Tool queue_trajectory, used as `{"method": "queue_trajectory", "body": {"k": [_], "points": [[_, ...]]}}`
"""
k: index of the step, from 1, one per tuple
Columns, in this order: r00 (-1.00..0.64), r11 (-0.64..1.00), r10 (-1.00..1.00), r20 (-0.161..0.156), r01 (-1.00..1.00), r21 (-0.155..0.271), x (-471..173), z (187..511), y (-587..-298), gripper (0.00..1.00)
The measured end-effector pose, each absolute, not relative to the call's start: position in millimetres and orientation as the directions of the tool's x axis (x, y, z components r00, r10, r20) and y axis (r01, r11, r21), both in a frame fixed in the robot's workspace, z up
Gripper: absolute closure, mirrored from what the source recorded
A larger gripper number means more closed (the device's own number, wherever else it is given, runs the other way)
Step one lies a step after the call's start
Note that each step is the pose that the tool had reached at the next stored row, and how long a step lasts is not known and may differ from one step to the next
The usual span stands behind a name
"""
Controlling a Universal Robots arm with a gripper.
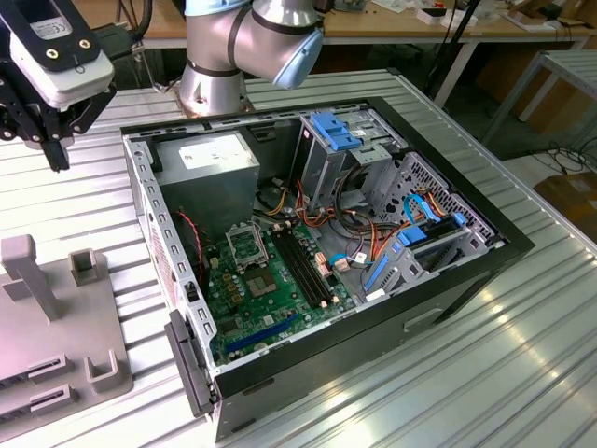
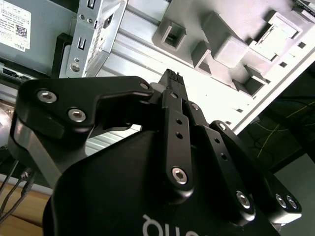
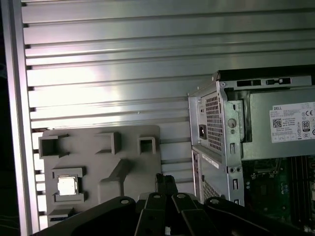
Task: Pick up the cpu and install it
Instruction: 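Reach for the cpu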
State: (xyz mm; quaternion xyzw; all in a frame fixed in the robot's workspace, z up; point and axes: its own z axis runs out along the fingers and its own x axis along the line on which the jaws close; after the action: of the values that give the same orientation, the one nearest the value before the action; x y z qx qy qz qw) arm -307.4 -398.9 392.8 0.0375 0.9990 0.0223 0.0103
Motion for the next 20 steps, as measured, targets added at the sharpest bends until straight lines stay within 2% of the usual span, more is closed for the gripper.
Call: {"method": "queue_trajectory", "body": {"k": [20], "points": [[-0.997,0.995,0.081,-0.011,0.08,0.055,-338,393,-399,0.89]]}}
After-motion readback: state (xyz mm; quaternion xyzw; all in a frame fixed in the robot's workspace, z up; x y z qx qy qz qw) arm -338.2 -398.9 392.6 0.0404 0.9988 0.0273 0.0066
